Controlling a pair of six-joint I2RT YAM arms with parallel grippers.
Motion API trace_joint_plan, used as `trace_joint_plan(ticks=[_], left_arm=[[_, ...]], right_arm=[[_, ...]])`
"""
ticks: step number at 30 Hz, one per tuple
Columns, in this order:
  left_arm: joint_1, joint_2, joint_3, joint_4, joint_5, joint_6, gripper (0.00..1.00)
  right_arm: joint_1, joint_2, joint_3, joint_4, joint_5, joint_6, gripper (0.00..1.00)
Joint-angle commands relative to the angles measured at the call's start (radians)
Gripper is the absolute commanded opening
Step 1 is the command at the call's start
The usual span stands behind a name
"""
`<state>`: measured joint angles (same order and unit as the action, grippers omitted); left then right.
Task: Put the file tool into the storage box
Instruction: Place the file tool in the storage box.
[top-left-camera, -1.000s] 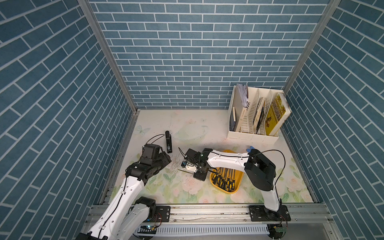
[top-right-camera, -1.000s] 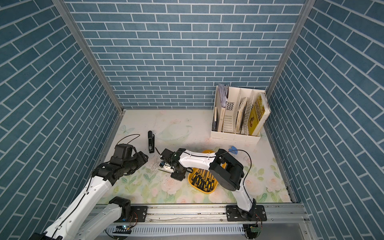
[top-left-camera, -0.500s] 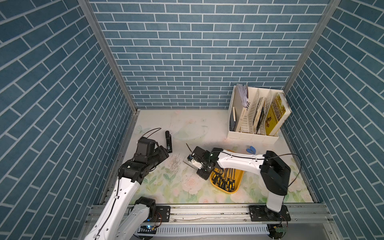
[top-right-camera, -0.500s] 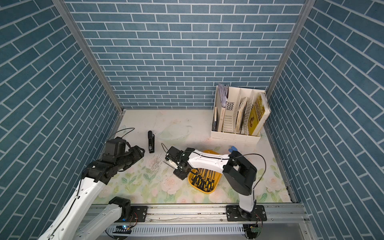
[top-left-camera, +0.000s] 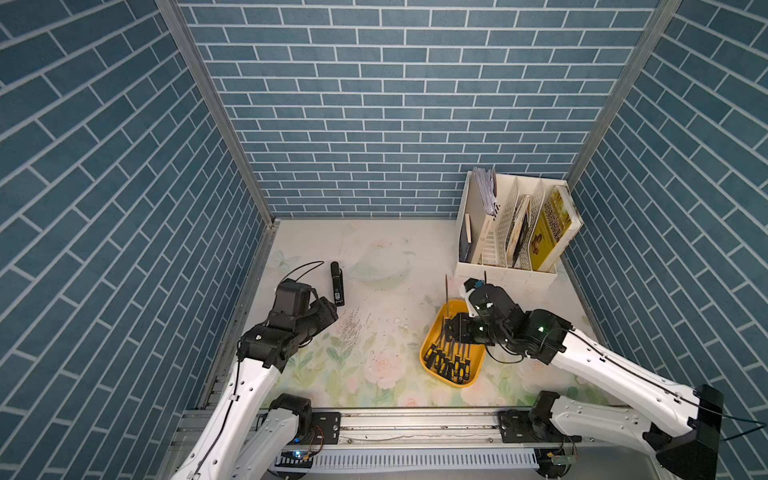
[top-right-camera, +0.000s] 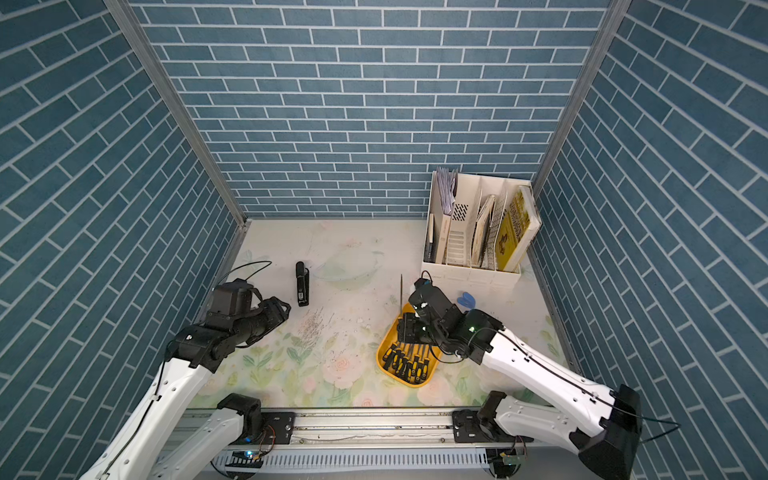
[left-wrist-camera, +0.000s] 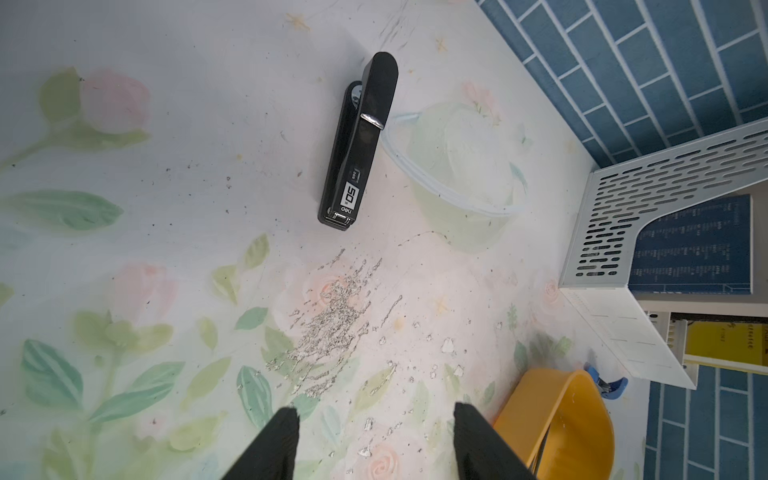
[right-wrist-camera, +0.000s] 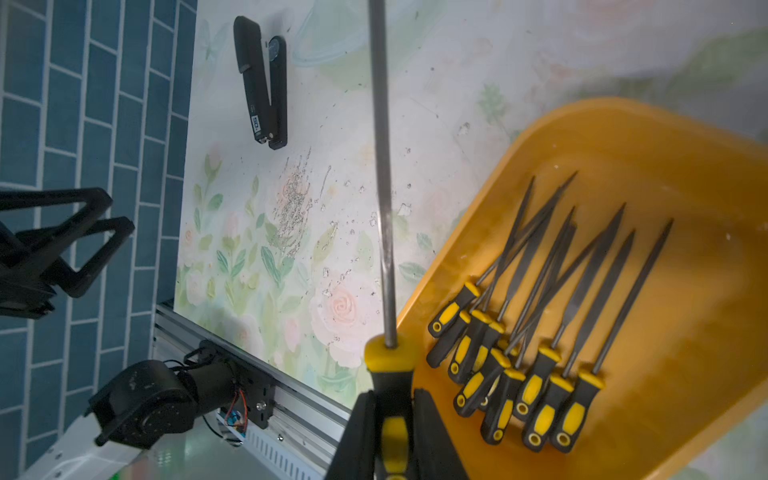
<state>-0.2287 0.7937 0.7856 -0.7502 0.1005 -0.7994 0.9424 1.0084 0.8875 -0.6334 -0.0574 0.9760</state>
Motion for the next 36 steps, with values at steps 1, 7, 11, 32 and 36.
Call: trace_joint_plan(ticks=[1, 7, 11, 32, 36], left_arm=[[0.007, 0.007, -0.018, 0.027, 0.02, 0.015, 0.64], [0.006, 0.0, -0.057, 0.045, 0.039, 0.014, 0.63], [0.007, -0.01, -0.096, 0.058, 0.048, 0.012, 0.61], [0.007, -0.028, -0.15, 0.063, 0.042, 0.007, 0.6], [0.007, -0.03, -0.153, 0.064, 0.042, 0.006, 0.61]], right_arm=[[0.014, -0.07, -0.119, 0.065, 0.001, 0.29, 0.0], [0.051, -0.22, -0.265, 0.084, 0.088, 0.485, 0.0], [0.076, -0.197, -0.314, 0.114, 0.089, 0.497, 0.0], [0.137, -0.139, -0.457, 0.182, 0.099, 0.54, 0.0], [0.137, -0.122, -0.46, 0.196, 0.081, 0.534, 0.11]])
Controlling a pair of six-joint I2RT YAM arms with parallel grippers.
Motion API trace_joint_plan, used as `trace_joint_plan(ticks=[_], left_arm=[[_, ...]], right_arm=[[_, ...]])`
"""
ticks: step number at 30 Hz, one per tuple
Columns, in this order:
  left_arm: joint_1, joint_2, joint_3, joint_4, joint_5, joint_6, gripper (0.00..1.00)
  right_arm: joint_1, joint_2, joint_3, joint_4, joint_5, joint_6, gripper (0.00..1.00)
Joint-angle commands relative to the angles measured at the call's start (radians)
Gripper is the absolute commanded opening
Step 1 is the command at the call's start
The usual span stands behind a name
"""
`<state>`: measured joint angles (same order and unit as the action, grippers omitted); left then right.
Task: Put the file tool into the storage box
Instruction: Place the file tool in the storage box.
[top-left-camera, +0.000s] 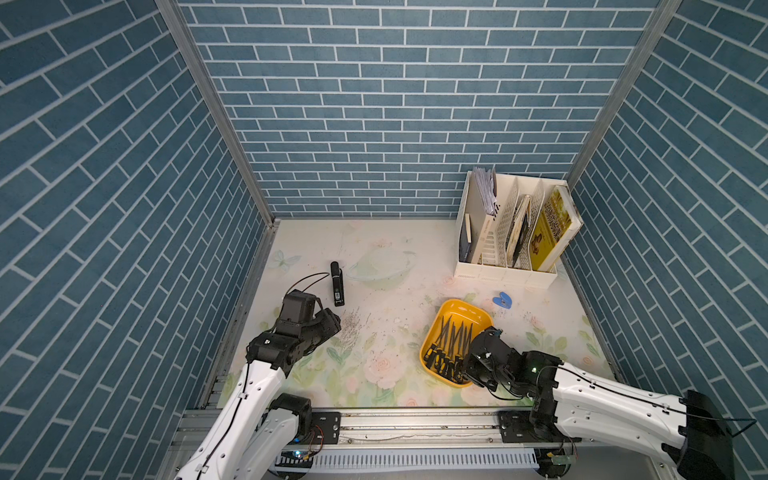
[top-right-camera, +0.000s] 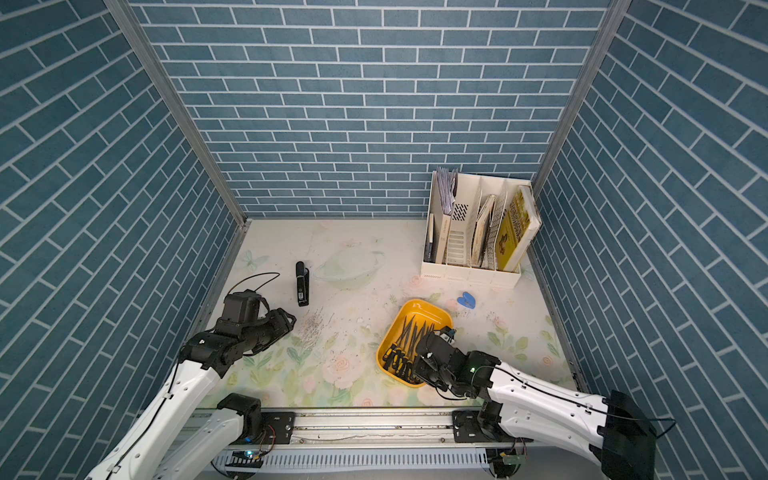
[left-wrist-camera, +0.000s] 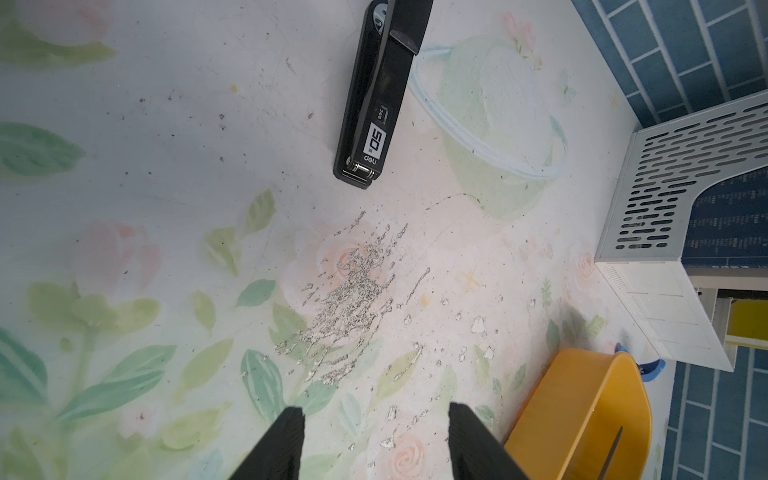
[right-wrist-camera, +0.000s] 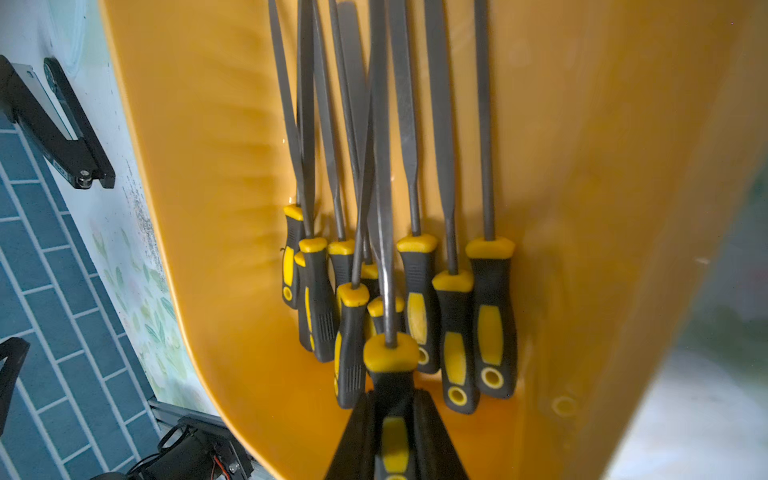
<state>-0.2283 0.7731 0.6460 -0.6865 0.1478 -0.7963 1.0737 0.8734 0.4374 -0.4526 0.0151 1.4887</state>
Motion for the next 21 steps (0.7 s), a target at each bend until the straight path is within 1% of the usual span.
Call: trace_joint_plan(ticks=[1, 3, 8, 11, 14, 16, 17, 19, 20, 21], left_arm=[[0.006, -0.009, -0.013, 0.001, -0.005, 0.003, 0.61], [0.007, -0.006, -0.013, 0.001, -0.007, 0.003, 0.61], [0.006, 0.006, 0.002, -0.001, -0.007, 0.008, 0.62], [0.006, 0.015, 0.02, -0.004, -0.01, 0.009, 0.63], [0.006, 0.024, 0.038, 0.004, -0.012, 0.022, 0.64], [0.006, 0.025, 0.047, 0.024, -0.004, 0.043, 0.68], [0.006, 0.021, 0.046, 0.046, 0.009, 0.062, 0.71], [0.006, 0.003, 0.038, 0.106, 0.037, 0.098, 0.79], [0.007, -0.001, 0.037, 0.131, 0.04, 0.115, 0.84], [0.006, -0.004, 0.04, 0.146, 0.026, 0.131, 0.91]], right_arm=[[0.006, 0.015, -0.007, 0.01, 0.008, 0.02, 0.16], [0.006, 0.013, 0.0, 0.0, 0.011, 0.018, 0.24], [0.005, -0.027, 0.039, -0.072, 0.042, 0.013, 0.36], [0.005, -0.059, 0.102, -0.146, 0.072, -0.008, 0.39], [-0.006, -0.069, 0.233, -0.263, 0.143, -0.072, 0.41], [-0.04, -0.059, 0.34, -0.332, 0.187, -0.151, 0.43], [-0.072, -0.052, 0.396, -0.358, 0.212, -0.221, 0.45], [-0.157, -0.035, 0.497, -0.405, 0.275, -0.367, 0.51], [-0.198, -0.03, 0.54, -0.404, 0.313, -0.471, 0.53], [-0.229, -0.027, 0.581, -0.398, 0.375, -0.581, 0.53]])
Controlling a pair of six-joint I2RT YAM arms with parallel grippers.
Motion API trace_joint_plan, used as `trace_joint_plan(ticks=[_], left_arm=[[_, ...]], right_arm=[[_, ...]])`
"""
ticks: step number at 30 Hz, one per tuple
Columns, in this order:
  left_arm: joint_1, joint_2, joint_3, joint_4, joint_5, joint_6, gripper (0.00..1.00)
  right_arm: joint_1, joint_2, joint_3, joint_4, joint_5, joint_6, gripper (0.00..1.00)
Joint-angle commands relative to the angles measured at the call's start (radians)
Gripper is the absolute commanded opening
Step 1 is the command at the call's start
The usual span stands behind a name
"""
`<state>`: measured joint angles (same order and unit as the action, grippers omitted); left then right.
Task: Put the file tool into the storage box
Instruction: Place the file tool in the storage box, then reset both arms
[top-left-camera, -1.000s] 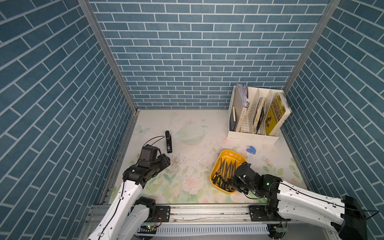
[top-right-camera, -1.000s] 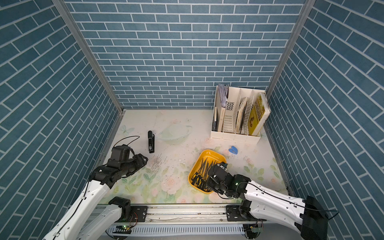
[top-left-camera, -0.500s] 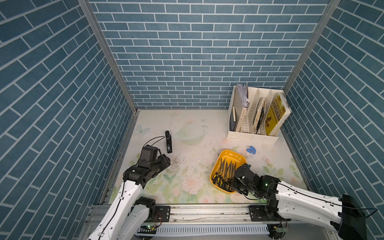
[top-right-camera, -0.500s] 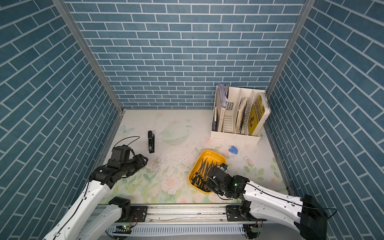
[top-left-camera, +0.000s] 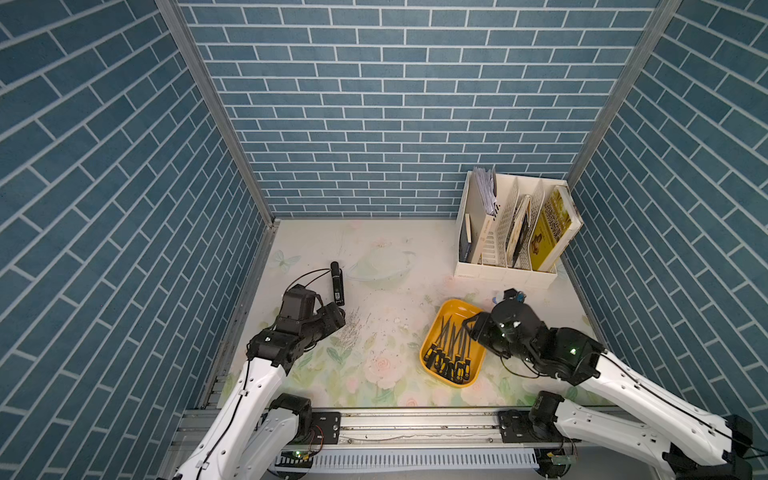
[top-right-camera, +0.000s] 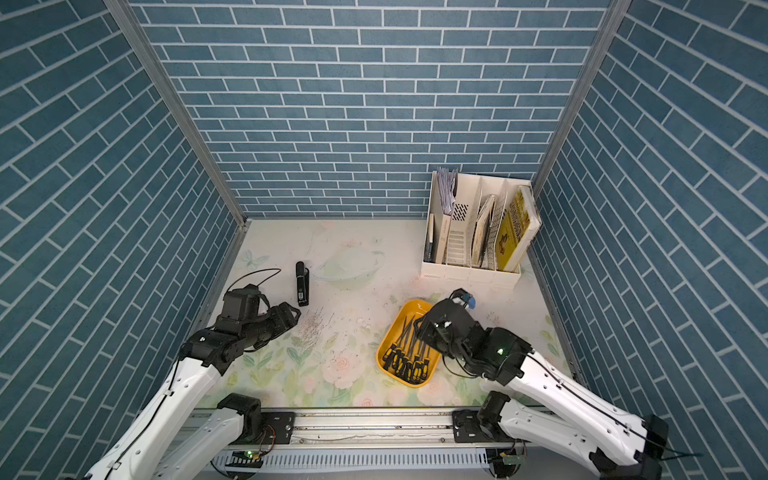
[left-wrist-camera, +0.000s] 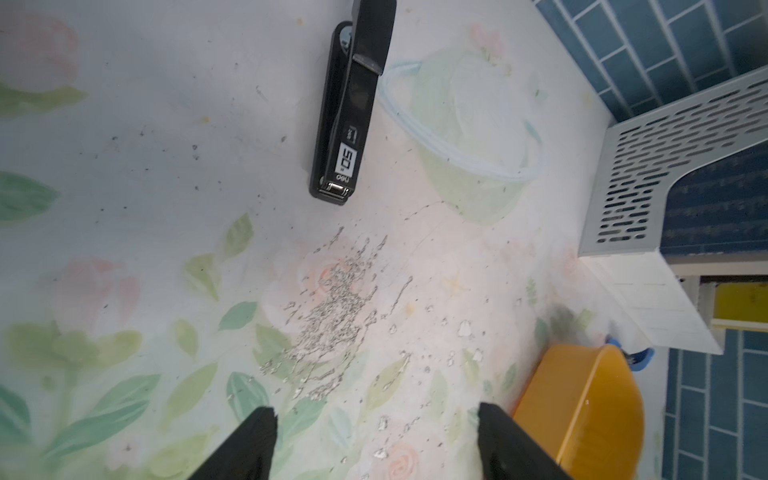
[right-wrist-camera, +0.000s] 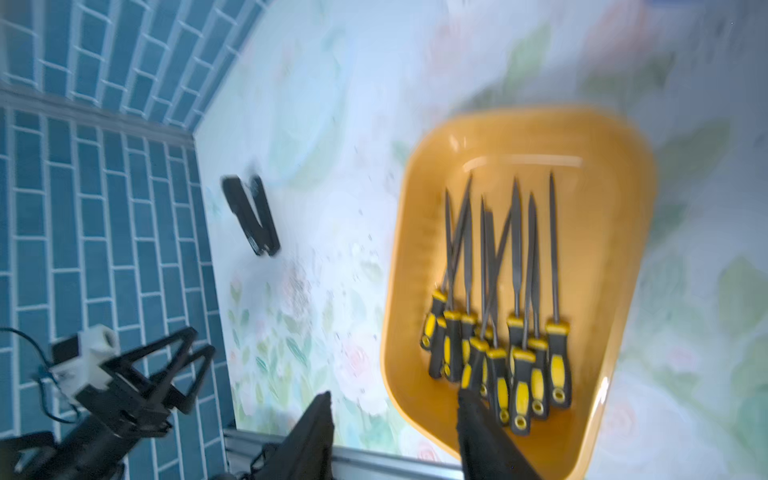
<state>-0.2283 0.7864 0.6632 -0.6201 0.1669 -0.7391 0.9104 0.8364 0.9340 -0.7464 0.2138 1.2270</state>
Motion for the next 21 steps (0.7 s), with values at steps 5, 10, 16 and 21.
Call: trace_joint_plan(ticks=[5, 10, 16, 21], left_arm=[[0.007, 0.009, 0.053, 0.113, -0.213, 0.11, 1.0], [0.007, 0.058, 0.023, 0.265, -0.461, 0.126, 1.0], [0.017, 0.081, -0.123, 0.641, -0.71, 0.247, 1.0], [0.018, 0.109, -0.299, 0.907, -0.792, 0.379, 1.0]], right_arm=[[-0.081, -0.084, 0.012, 0.112, 0.608, -0.717, 0.82], [-0.174, -0.194, -0.286, 0.698, 0.685, -1.242, 1.0], [-0.489, -0.054, -0.511, 1.083, 0.458, -1.286, 1.0], [-0.664, 0.128, -0.638, 1.328, 0.398, -1.235, 1.0]])
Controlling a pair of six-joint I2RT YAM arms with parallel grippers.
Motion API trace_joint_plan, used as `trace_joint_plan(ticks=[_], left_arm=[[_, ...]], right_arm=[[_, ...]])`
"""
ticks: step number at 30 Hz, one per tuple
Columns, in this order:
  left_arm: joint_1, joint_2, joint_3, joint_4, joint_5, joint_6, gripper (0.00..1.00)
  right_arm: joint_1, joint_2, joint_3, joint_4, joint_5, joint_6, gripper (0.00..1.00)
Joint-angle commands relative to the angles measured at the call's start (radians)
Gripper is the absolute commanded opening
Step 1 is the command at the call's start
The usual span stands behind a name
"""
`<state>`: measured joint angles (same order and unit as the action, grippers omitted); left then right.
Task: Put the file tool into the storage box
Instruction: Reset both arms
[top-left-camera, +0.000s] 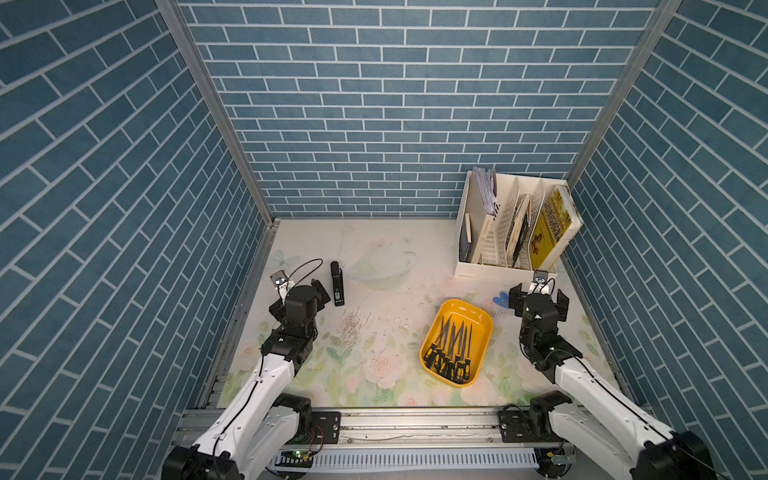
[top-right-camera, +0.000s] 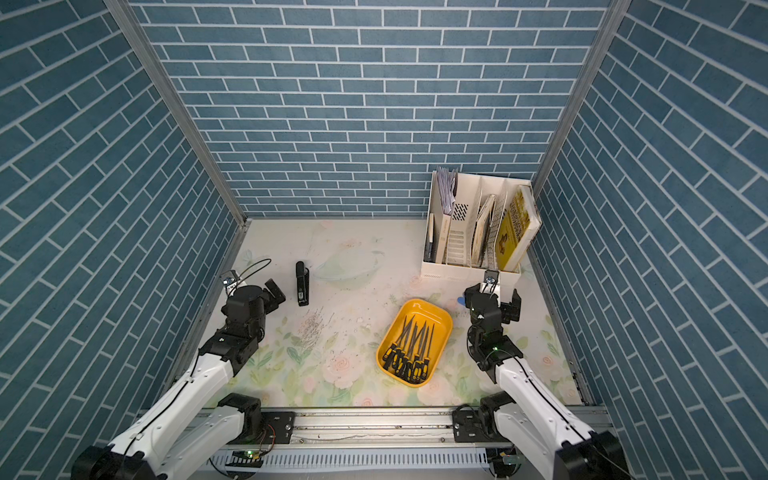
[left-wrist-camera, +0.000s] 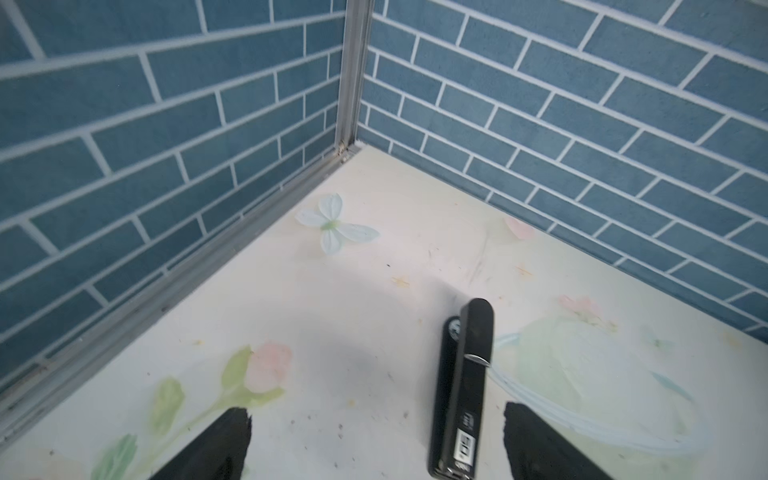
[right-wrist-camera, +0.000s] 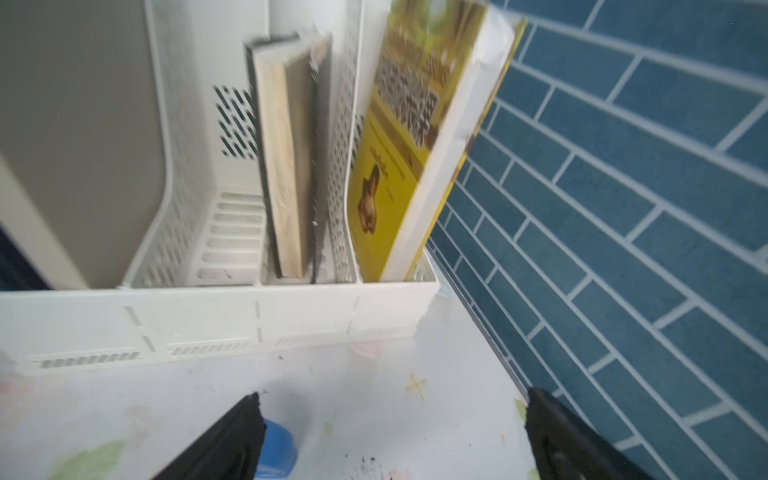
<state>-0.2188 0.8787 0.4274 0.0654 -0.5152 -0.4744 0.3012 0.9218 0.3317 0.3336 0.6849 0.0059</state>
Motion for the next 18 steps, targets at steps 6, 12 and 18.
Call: trace_joint_plan(ticks=[6, 12, 18], left_arm=[[0.046, 0.064, -0.177, 0.446, -0.099, 0.191, 1.0], [0.067, 0.196, -0.227, 0.695, -0.09, 0.262, 1.0], [0.106, 0.352, -0.236, 0.925, -0.006, 0.335, 1.0]], right_arm=[[-0.063, 0.187, -0.182, 0.664, -0.21, -0.088, 1.0], [-0.077, 0.417, -0.189, 0.922, -0.258, -0.135, 1.0], [-0.112, 0.542, -0.157, 0.995, -0.35, -0.106, 1.0]])
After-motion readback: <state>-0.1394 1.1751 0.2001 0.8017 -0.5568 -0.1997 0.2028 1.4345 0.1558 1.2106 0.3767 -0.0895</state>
